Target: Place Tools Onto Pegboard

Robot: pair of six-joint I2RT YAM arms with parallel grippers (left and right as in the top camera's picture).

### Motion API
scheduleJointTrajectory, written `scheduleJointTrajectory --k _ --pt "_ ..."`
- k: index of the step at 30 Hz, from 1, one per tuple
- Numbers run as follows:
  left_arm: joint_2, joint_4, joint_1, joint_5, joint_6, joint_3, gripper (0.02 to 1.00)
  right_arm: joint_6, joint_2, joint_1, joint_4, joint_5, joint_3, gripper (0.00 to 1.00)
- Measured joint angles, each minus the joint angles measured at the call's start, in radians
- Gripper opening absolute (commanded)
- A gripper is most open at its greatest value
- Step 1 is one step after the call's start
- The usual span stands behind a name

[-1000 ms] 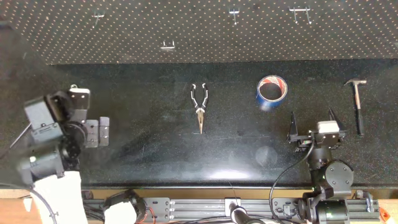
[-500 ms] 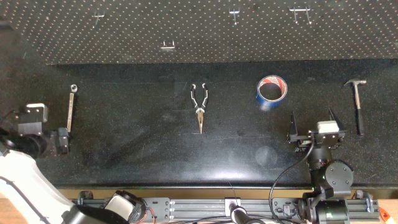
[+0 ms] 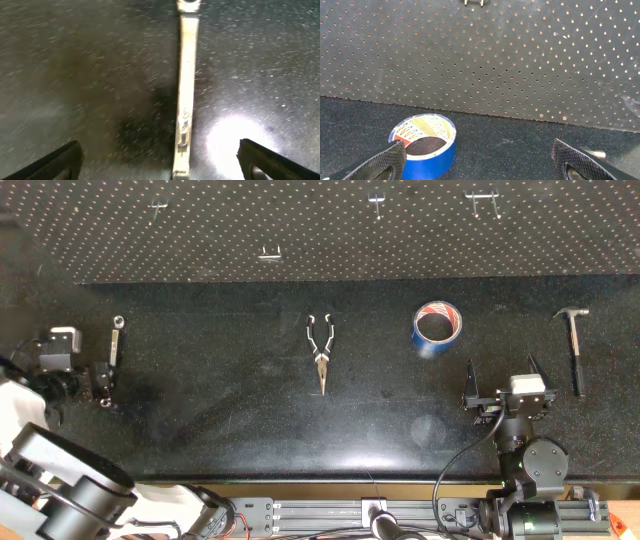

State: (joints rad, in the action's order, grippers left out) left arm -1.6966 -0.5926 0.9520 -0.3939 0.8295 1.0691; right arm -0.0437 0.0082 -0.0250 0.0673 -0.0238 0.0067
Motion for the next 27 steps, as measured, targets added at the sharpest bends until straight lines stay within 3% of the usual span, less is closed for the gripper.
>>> scheduleJointTrajectory --k 4,22,23,26,27 --pt "-0.061 0.034 -0.111 0.001 0.011 0.000 0.996 0.000 0.000 0.000 0.000 0.000 0.000 0.941" --pt "-0.137 0.119 -0.123 0.069 -0.094 0.002 0.998 0.000 0.000 0.000 0.000 0.000 0.000 0.943" --pt "-0.138 0.119 -0.122 0.069 -0.094 0.002 0.919 0.000 0.000 0.000 0.000 0.000 0.000 0.943" --pt "-0.139 0.119 -0.122 0.071 -0.099 0.004 0.351 0.000 0.000 0.000 0.000 0.000 0.000 0.941" --pt "-0.139 0.118 -0.124 0.072 -0.099 0.005 0.288 0.000 0.000 0.000 0.000 0.000 0.000 0.943"
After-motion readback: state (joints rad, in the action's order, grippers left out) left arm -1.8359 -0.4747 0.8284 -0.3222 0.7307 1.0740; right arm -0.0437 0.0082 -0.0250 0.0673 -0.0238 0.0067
